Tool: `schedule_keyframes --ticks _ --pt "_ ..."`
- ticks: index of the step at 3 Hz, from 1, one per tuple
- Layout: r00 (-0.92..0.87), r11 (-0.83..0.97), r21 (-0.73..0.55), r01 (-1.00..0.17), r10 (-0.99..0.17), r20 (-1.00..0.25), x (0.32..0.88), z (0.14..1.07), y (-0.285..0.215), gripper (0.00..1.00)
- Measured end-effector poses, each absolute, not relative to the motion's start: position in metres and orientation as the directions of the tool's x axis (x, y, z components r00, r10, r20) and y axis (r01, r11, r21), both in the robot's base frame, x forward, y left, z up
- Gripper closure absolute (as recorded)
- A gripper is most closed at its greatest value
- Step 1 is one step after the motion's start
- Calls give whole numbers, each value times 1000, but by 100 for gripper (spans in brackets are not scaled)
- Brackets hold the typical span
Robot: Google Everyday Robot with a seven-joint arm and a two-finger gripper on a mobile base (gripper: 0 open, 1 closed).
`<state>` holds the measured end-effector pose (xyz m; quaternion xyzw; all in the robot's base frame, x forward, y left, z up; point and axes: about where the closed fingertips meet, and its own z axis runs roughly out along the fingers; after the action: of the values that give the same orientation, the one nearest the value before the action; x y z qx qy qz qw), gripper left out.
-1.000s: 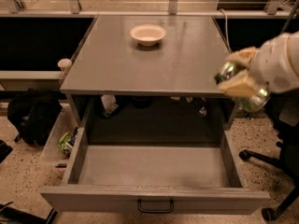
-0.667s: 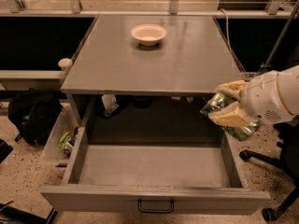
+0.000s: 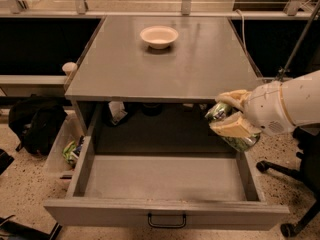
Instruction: Place green can into top drawer
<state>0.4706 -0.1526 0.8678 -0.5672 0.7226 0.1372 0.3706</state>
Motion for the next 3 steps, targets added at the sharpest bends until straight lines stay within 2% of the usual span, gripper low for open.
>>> schedule_keyframes --ticks 1,3 --pt "-45 284 -208 -936 -683 -729 476 857 -136 100" --pt "-103 214 -25 -977 -563 -820 499 799 -68 100"
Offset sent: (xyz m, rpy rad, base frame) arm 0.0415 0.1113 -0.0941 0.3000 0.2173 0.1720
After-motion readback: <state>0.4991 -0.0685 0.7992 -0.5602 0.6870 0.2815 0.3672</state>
